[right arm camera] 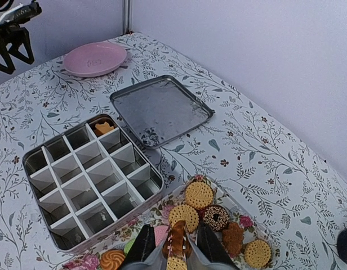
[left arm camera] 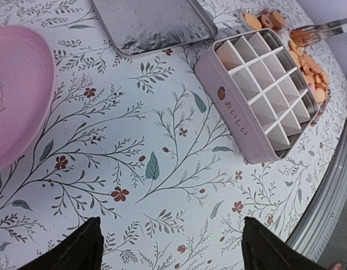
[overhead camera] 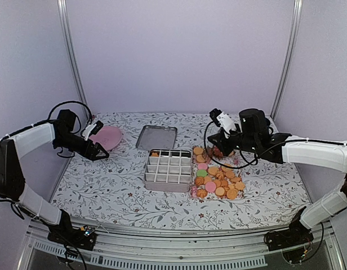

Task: Pack the cookies
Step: Pick up the fake cookies from the plate, then place the fake cookies in the empty pocket of the box, then pick up the fake cookies from the plate.

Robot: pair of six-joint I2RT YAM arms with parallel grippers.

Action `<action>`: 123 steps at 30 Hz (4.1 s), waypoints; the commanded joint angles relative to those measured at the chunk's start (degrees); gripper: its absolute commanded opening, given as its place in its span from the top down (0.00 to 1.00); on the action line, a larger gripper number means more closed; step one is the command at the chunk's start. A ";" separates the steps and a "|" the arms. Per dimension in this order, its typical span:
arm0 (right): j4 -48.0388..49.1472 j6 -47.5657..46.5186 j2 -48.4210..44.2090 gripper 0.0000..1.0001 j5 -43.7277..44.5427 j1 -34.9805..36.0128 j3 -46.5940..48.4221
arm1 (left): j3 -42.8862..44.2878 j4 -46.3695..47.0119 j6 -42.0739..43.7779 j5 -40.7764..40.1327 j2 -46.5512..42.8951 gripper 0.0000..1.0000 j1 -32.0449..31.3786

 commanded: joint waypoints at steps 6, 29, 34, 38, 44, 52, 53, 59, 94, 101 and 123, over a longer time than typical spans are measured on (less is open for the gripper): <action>3.36 3.64 1.89 1.00 -6.02 2.73 11.73 | -0.41 -0.34 0.62 1.10 -1.66 0.15 0.96; 6.59 8.38 28.45 1.00 -5.95 7.31 31.03 | -2.39 -0.40 0.89 1.28 -3.47 0.15 1.14; 6.58 8.56 28.70 0.96 -5.84 7.24 30.48 | -2.23 -0.36 0.63 1.30 -3.52 0.15 1.18; 6.62 9.02 28.08 0.75 -6.16 7.28 29.42 | -2.04 -0.30 0.63 0.96 -3.90 0.14 1.15; 6.57 9.29 27.35 0.63 -6.55 7.28 29.12 | -1.86 -0.34 0.49 1.01 -4.01 0.14 1.14; 6.62 8.91 24.61 0.70 -5.54 7.25 29.95 | -1.68 -0.65 0.28 1.27 -4.23 0.14 1.14; 6.58 8.82 24.16 0.71 -5.29 7.19 29.91 | -1.68 -0.65 0.30 1.30 -4.32 0.14 1.14; 6.97 8.54 18.80 0.72 -3.57 7.16 27.23 | -1.86 -0.74 0.40 1.28 -4.14 0.15 1.15; 4.92 18.89 -7.78 0.64 -2.30 5.30 -8.75 | -0.63 -2.05 0.11 1.10 -4.94 0.15 1.07; 5.59 17.74 -3.85 0.64 -1.05 6.15 -7.89 | -0.72 -1.98 -0.02 1.45 -4.73 0.15 1.07; 13.79 16.93 -3.39 0.70 3.46 11.65 -9.42 | -1.16 -1.52 -0.30 1.33 -4.72 0.15 1.05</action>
